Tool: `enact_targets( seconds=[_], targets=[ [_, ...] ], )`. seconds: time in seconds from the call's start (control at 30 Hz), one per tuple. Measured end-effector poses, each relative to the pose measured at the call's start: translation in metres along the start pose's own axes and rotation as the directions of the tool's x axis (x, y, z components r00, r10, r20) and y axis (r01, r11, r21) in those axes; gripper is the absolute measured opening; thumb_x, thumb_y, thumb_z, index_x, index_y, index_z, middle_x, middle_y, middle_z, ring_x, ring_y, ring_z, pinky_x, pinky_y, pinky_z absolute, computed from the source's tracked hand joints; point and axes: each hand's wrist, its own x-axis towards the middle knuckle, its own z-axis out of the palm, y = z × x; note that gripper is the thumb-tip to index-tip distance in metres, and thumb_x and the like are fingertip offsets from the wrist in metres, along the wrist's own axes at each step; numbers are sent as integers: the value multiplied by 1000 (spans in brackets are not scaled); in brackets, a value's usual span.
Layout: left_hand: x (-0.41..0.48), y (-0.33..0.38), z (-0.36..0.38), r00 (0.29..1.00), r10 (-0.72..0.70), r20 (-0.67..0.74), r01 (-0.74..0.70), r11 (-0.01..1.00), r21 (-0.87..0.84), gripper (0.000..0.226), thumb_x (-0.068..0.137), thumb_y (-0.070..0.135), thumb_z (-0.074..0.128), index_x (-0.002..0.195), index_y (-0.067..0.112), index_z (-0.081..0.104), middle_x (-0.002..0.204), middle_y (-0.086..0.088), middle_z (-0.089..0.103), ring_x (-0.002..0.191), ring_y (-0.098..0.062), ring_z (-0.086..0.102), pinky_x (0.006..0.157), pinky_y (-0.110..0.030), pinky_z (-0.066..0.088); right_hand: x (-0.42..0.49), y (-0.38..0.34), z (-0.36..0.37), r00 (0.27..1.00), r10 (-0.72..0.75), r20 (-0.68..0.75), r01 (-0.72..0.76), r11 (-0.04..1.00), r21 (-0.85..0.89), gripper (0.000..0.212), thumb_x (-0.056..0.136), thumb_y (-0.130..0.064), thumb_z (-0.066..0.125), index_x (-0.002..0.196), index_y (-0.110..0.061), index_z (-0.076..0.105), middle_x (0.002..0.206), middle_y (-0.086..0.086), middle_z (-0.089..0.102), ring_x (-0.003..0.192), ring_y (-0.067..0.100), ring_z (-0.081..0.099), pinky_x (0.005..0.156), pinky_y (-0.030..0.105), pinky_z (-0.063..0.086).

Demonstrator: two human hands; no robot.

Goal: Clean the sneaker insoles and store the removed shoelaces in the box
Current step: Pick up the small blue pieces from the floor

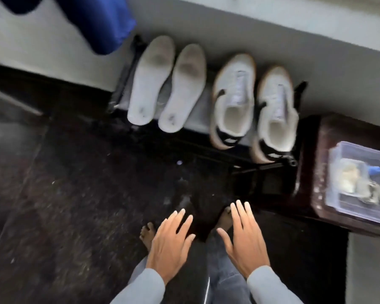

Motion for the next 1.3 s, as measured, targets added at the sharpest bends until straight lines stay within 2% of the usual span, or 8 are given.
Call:
enact_targets(
  seconds=[0.1, 0.3, 0.47, 0.6, 0.83, 1.1, 1.2, 1.3],
  targets=[
    [-24, -67, 4, 992, -120, 50, 116, 990, 74, 53, 95, 45, 37, 129, 20, 69, 136, -6, 66, 125, -27, 65, 98, -46, 56, 17, -42, 38, 994, -61, 91, 67, 996, -65, 86, 97, -65, 9, 141, -4, 50, 146, 13, 51, 140, 32, 43, 105, 41, 49],
    [-12, -185, 45, 962, -252, 102, 244, 966, 85, 55, 94, 45, 35, 126, 18, 70, 134, -12, 67, 121, -31, 67, 95, -50, 58, 93, -103, 131, 966, -58, 254, 54, 998, 19, 68, 99, -45, 49, 153, -9, 29, 157, 10, 33, 149, 27, 23, 116, 39, 31],
    [52, -259, 118, 964, -259, -56, 261, 964, 52, 56, 96, 43, 34, 133, 15, 65, 141, -14, 62, 129, -33, 60, 103, -51, 53, 209, -125, 233, 948, -70, 309, 61, 997, 38, 70, 99, -37, 51, 154, -7, 21, 159, 15, 26, 146, 34, 25, 119, 43, 25],
    [114, -300, 195, 942, -320, -103, 313, 946, -83, 49, 105, 37, 38, 149, 17, 47, 159, -14, 40, 147, -33, 39, 120, -51, 34, 307, -120, 326, 980, -75, 185, 67, 997, 47, 67, 93, -25, 62, 149, -4, 33, 149, 19, 41, 137, 38, 42, 111, 43, 39],
    [180, -337, 312, 945, -249, -211, 231, 967, -106, 41, 97, 31, 54, 135, 18, 61, 140, -13, 62, 130, -33, 60, 107, -52, 49, 404, -82, 439, 997, -33, 63, 37, 998, -58, 63, 84, -6, 69, 142, -12, 44, 142, 23, 44, 123, 40, 53, 106, 48, 44],
    [189, -346, 323, 920, -316, -232, 255, 932, -259, 35, 94, 20, 66, 128, 15, 65, 130, -14, 67, 118, -35, 66, 102, -51, 53, 402, -72, 458, 996, -74, -49, 73, 997, -17, 16, 84, -2, 67, 100, -2, 68, 105, 26, 66, 96, 40, 64, 85, 38, 49],
    [178, -322, 295, 876, -426, -224, 247, 797, -552, 33, 101, 17, 54, 133, 12, 61, 131, -11, 64, 117, -29, 63, 97, -42, 55, 370, -83, 437, 998, -57, 17, 53, 979, 197, 21, 84, -6, 72, 104, 1, 70, 103, 24, 71, 98, 36, 66, 85, 33, 44],
    [164, -291, 258, 781, -621, -69, 325, 498, -804, 32, 103, 17, 52, 133, 18, 62, 127, -5, 68, 117, -19, 63, 98, -23, 46, 319, -102, 396, 991, -58, 123, 11, 935, 354, 28, 87, -13, 72, 113, -2, 66, 107, 13, 69, 97, 25, 63, 83, 27, 44]
  ],
)
